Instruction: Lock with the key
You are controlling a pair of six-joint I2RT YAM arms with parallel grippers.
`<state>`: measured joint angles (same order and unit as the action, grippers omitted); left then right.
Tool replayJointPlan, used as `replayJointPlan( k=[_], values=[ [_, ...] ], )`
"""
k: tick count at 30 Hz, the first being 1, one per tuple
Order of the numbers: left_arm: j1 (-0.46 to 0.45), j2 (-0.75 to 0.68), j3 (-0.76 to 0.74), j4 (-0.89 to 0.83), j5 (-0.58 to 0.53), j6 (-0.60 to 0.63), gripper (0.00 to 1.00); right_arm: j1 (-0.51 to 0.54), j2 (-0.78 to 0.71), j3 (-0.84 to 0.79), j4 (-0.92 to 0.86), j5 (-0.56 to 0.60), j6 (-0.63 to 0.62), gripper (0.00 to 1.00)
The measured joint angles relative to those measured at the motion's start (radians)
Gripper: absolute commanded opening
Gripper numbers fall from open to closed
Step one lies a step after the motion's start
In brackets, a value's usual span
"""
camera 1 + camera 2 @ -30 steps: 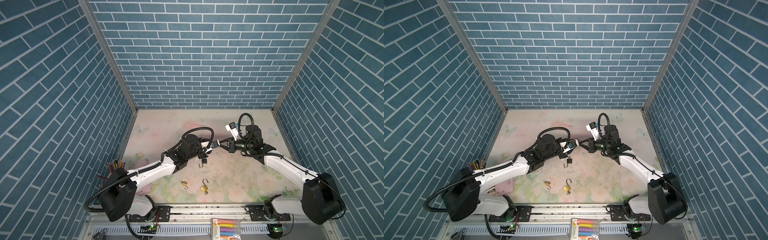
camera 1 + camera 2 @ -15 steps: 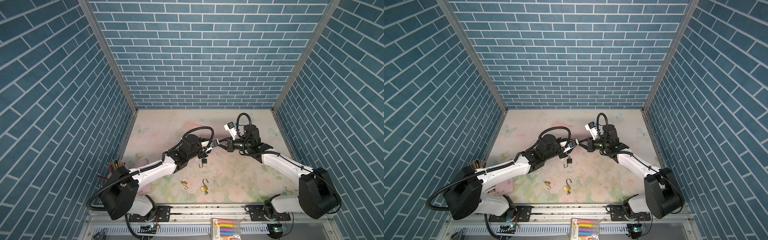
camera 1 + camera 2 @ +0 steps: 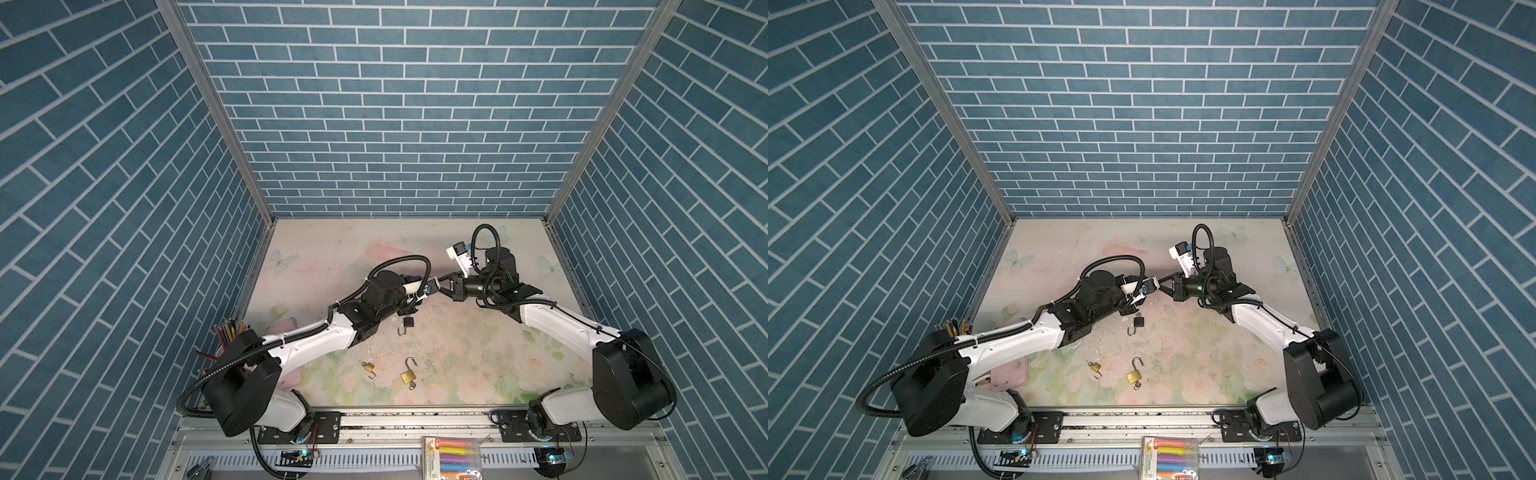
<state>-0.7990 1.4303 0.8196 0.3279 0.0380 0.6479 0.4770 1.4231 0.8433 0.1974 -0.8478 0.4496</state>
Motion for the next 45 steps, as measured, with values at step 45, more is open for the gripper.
replayJointPlan(
  k=[45],
  values=[
    [0.013, -0.013, -0.001, -0.070, 0.164, -0.061, 0.05, -0.043, -0.047, -0.033, -0.092, -0.044, -0.005, 0.03]
  ],
)
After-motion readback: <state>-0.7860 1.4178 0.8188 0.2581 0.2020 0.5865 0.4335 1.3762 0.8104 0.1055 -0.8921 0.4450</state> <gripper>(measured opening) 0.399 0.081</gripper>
